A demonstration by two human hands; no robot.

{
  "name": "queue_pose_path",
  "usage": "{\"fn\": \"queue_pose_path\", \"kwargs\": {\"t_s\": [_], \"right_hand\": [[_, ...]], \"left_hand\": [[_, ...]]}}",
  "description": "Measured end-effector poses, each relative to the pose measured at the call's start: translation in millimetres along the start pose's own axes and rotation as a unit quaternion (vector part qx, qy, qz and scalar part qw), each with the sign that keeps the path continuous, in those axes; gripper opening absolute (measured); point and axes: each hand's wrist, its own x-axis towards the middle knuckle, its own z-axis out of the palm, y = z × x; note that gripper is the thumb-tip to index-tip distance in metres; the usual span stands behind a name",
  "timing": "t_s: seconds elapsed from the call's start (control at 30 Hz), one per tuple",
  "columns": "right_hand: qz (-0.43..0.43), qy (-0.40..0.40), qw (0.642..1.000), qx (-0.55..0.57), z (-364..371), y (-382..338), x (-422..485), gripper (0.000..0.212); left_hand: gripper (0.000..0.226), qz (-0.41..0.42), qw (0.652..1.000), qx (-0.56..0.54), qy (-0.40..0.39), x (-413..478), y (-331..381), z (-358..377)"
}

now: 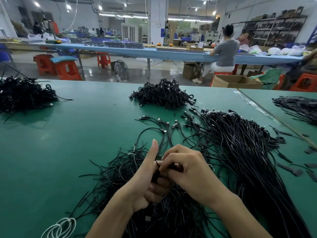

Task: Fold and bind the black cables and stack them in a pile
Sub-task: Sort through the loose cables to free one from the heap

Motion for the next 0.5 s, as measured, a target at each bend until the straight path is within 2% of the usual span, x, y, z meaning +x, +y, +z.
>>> {"fn": "queue_pose_path", "kwargs": {"t_s": [0.07, 0.2, 0.27, 0.37, 0.5], "right_hand": [[0.008, -0.029, 0.999, 0.024, -7, 2, 1, 0.022], [0.008, -0.070, 0.997, 0.031, -17, 0, 1, 0.018], [-0.005, -0.074, 0.997, -0.033, -16, -2, -1, 0.013], [-0.040, -0.070, 0.989, -0.124, -14, -9, -4, 0.006], [-0.090, -0.061, 0.974, -0.197, -12, -21, -6, 0.010]], "left_hand": [[0.064, 0.007, 0.998, 0.043, -0.044, -2, 2, -1], [0.025, 0.066, 0.975, 0.185, -0.100, -9, 6, 2], [0.026, 0.078, 0.967, 0.227, -0.091, -8, 6, 4], [0.038, 0.080, 0.959, 0.266, -0.055, -5, 3, 7], [0.020, 0.111, 0.960, 0.256, -0.031, -7, 3, 8]]}}
